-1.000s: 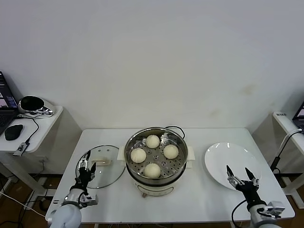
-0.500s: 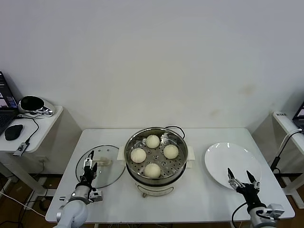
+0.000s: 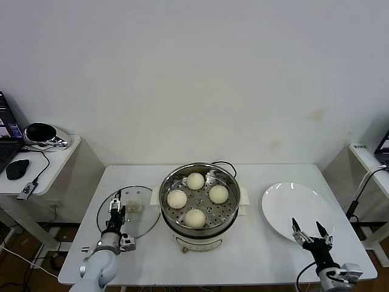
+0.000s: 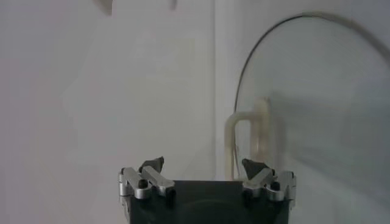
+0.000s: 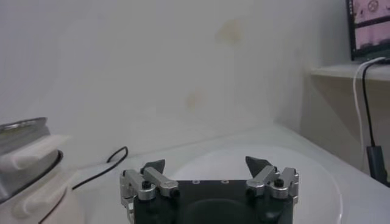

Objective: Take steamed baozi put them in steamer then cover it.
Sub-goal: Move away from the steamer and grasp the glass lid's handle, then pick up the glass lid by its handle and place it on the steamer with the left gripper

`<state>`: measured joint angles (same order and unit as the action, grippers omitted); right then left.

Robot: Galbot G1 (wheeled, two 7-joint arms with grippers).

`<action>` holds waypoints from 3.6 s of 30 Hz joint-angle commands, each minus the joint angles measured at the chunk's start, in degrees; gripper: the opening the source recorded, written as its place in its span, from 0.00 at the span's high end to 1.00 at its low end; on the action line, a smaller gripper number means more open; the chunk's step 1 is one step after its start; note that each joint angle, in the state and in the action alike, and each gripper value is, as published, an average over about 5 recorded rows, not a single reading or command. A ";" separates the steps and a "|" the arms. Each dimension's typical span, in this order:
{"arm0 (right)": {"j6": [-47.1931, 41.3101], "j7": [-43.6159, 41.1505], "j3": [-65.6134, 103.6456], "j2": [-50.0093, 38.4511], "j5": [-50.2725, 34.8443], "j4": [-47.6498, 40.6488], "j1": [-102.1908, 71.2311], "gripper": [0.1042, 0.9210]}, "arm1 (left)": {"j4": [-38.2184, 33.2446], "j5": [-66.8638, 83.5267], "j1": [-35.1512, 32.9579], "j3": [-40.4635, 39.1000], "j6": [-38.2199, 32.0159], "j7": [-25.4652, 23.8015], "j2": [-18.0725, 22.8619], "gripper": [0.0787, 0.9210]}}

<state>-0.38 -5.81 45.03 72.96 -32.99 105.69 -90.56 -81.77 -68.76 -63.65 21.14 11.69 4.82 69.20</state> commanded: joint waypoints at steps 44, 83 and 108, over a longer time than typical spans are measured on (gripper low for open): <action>0.34 0.07 0.08 1.52 2.91 0.40 -1.44 0.12 | 14.15 3.16 8.09 -0.53 -0.05 10.16 2.82 0.61; -0.93 2.56 0.04 4.91 11.38 4.02 -0.70 0.12 | -40.44 -26.01 -10.63 0.25 31.78 -17.81 14.94 0.92; -2.04 2.74 1.67 7.17 13.54 2.28 -0.45 0.12 | -25.24 -24.35 4.33 -23.47 32.92 -19.15 22.69 0.92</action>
<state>-2.30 -3.20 45.92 80.02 -19.95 108.94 -91.31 -111.29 -94.61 -63.72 8.59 42.21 -14.65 89.62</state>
